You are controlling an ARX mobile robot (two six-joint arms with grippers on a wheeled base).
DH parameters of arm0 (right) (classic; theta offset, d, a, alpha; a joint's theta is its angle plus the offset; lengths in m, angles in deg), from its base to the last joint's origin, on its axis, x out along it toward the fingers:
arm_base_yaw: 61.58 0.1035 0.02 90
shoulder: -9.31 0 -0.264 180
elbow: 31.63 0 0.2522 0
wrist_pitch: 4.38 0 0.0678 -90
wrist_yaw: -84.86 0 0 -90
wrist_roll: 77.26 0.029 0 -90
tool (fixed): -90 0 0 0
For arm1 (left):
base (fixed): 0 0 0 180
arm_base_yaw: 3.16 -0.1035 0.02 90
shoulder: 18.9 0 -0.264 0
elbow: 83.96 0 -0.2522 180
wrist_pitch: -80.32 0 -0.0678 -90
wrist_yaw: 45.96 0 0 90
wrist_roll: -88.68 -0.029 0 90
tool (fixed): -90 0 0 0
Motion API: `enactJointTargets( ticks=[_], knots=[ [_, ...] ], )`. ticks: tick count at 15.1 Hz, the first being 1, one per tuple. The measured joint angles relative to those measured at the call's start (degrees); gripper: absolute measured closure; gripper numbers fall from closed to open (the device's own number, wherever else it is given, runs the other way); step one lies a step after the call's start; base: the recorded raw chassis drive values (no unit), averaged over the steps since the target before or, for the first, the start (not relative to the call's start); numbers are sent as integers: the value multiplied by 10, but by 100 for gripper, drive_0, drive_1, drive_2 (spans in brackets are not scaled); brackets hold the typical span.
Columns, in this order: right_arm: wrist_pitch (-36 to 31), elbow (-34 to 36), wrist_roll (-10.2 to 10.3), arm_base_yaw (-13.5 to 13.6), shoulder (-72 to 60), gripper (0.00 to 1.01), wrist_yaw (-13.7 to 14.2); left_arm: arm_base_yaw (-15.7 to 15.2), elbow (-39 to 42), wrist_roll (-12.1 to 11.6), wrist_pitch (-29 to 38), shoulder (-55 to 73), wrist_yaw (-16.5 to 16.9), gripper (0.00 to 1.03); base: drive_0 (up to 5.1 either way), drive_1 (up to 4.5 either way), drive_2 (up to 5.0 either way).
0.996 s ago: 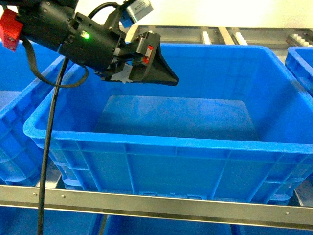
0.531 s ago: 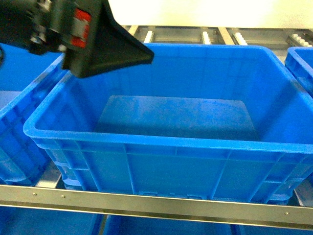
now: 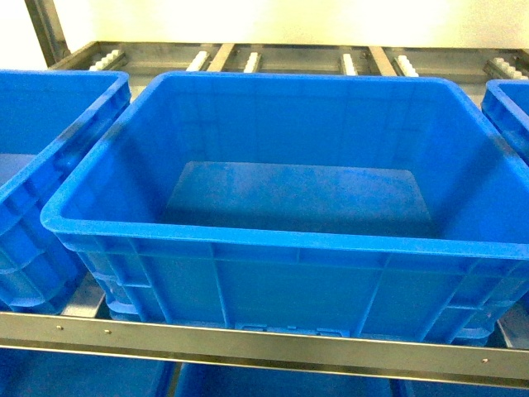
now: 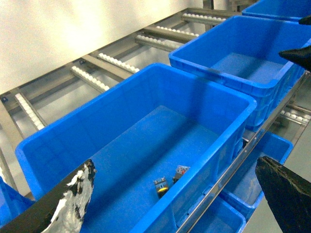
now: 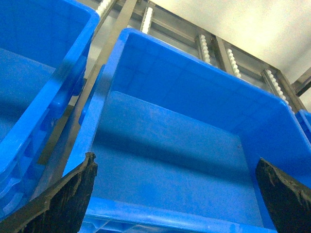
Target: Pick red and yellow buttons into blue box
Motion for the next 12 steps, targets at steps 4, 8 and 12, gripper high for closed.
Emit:
enactJointTargets(
  ticks=[4,8,12],
  knots=[
    [0,0,0,0,0,3,0,-7,40,5,-5,-29,-37,5,0,0,0],
    [0,0,0,0,0,3,0,-7,40,5,-5,-30,-37,5,0,0,0],
    [0,0,0,0,0,3,0,-7,40,5,-5,-30,-37,5,0,0,0]
  ],
)
